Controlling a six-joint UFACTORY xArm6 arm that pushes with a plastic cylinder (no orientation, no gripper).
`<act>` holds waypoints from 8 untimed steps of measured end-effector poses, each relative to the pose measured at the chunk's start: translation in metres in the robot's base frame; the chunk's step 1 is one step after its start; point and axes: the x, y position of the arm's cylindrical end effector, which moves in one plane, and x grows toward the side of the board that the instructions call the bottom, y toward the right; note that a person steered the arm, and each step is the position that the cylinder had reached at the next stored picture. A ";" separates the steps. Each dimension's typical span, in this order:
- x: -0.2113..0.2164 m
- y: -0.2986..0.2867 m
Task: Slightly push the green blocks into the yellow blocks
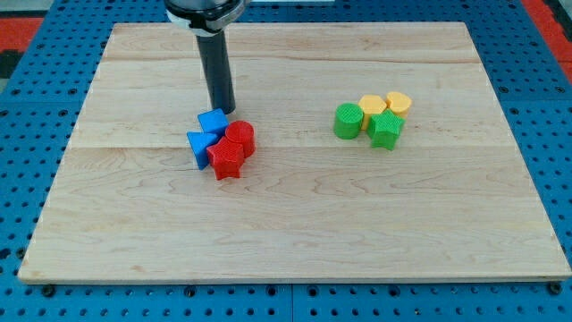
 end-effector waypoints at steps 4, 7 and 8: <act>0.042 0.132; 0.069 0.160; 0.079 0.221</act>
